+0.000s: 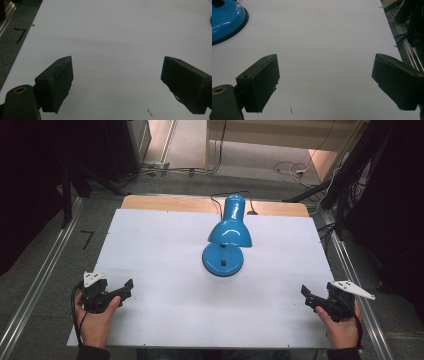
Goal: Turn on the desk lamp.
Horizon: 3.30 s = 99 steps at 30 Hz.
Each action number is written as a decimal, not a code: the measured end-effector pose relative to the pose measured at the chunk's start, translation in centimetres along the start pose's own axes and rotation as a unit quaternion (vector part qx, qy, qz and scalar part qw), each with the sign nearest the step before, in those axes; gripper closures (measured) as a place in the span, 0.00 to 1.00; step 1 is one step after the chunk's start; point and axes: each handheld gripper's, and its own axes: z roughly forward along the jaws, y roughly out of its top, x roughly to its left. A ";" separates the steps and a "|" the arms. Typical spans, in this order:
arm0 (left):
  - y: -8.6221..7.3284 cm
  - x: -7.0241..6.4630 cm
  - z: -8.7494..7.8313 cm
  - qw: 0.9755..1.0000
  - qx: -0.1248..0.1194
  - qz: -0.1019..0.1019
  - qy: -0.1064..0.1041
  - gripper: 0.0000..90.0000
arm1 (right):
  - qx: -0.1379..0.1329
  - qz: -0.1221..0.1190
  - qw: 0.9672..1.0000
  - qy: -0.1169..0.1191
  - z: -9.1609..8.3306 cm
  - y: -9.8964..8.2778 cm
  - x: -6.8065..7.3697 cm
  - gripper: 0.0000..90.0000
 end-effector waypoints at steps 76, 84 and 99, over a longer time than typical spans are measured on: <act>0.1 -0.1 0.3 1.000 0.002 0.005 -0.001 0.13 | 0.008 -0.062 0.991 0.115 4.0 3.0 9.5 0.12; 0.1 -0.3 0.3 1.000 0.001 0.005 0.000 0.13 | 0.006 -0.063 0.990 0.125 4.3 3.5 10.5 0.14; 0.1 -0.1 0.3 1.000 0.001 0.004 -0.001 0.13 | 0.011 -0.080 0.987 0.140 5.4 4.0 12.4 0.14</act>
